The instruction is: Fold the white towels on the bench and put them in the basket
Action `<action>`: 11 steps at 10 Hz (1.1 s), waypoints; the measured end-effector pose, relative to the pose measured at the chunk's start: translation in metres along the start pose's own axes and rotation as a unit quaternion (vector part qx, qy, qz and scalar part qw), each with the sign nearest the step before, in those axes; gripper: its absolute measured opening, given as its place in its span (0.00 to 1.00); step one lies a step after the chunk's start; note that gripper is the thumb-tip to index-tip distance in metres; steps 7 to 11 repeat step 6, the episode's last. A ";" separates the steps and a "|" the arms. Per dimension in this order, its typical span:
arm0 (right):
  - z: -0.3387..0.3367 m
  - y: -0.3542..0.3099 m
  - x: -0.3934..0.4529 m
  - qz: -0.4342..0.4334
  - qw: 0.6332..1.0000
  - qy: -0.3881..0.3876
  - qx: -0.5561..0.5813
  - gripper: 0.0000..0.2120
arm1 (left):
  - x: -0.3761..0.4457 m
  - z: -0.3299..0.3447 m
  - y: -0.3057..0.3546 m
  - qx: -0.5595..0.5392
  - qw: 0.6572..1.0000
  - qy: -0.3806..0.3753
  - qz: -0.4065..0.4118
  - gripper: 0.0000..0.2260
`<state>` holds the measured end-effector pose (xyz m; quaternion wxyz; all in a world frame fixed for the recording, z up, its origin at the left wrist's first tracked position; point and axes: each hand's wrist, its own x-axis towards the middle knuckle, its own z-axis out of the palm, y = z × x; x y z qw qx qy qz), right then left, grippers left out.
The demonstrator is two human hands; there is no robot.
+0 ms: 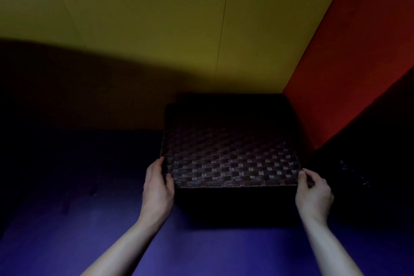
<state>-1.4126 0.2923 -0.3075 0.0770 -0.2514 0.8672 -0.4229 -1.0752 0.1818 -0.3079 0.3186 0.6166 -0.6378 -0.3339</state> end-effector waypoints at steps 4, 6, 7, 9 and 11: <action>0.002 -0.011 -0.005 -0.056 0.997 0.010 -0.045 0.18 | 0.004 -0.007 0.000 0.054 0.996 -0.069 0.021 0.25; 0.001 -0.057 -0.016 -0.244 0.966 -0.023 -0.080 0.19 | 0.013 -0.031 0.036 0.174 0.970 -0.045 0.165 0.22; 0.001 -0.057 -0.016 -0.244 0.966 -0.023 -0.080 0.19 | 0.013 -0.031 0.036 0.174 0.970 -0.045 0.165 0.22; 0.001 -0.057 -0.016 -0.244 0.966 -0.023 -0.080 0.19 | 0.013 -0.031 0.036 0.174 0.970 -0.045 0.165 0.22; 0.001 -0.057 -0.016 -0.244 0.966 -0.023 -0.080 0.19 | 0.013 -0.031 0.036 0.174 0.970 -0.045 0.165 0.22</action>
